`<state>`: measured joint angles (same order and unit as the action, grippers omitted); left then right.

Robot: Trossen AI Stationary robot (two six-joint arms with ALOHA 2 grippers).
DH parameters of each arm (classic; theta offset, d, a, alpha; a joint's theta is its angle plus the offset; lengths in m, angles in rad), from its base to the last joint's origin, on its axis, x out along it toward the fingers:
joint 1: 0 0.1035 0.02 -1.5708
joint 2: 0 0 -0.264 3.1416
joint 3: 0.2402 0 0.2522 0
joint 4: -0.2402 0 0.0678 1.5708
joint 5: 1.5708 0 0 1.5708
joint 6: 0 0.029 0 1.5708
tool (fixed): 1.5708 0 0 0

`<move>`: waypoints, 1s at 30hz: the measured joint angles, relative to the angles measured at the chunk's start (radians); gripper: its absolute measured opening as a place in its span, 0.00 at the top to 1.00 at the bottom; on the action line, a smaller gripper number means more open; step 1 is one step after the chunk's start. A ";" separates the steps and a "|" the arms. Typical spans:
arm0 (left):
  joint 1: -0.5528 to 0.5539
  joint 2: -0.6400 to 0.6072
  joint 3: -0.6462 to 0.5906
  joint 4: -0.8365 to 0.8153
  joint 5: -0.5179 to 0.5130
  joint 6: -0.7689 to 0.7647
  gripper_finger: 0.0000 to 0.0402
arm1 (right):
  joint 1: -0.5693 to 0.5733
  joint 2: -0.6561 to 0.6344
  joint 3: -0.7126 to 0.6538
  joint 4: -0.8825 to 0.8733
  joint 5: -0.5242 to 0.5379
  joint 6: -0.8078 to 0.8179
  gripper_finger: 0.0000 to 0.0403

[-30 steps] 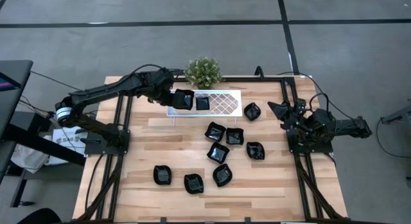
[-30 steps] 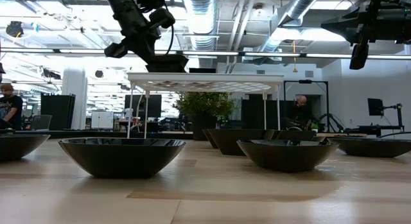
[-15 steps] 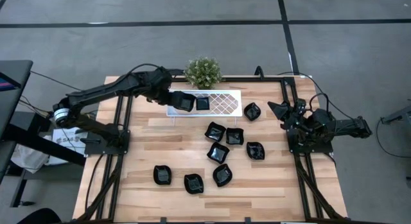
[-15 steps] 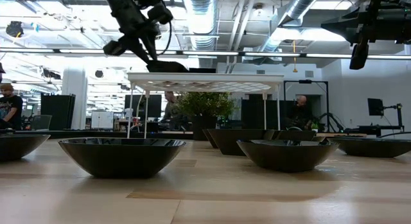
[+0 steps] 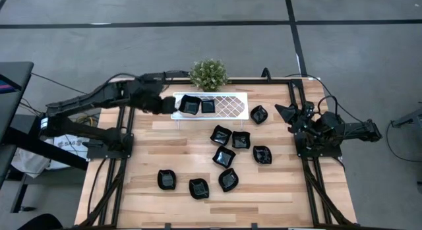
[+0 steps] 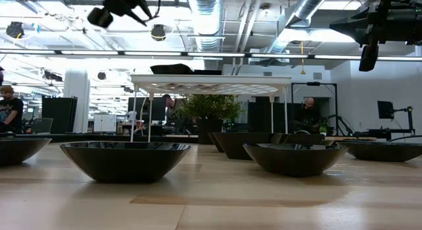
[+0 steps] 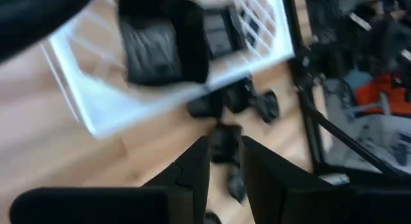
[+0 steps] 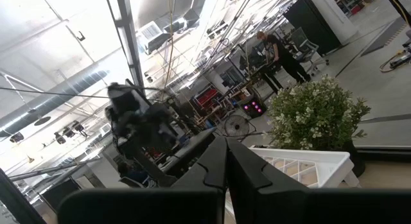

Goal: Pick & Place Mini shaped plates
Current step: Stack the bottom distorted square plate on top of the stacked distorted square plate on the shelf

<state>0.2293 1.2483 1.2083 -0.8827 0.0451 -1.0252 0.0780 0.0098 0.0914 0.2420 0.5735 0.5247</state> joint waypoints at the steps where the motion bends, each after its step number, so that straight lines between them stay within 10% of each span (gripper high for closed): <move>1: -0.039 -0.004 0.000 -0.001 -0.012 -0.040 0.79 | 0.000 0.000 0.000 0.000 0.000 0.000 1.00; 16: -0.480 0.095 0.000 0.007 -0.185 -0.554 0.79 | 0.000 0.000 0.000 -0.001 0.000 0.000 1.00; 30: -0.470 0.428 0.000 0.399 -0.142 -0.493 0.79 | 0.000 0.000 0.000 -0.002 -0.027 0.000 1.00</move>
<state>-0.2412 1.6761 1.2083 -0.4840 -0.0965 -1.5181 0.0780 0.0101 0.0914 0.2405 0.5465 0.5247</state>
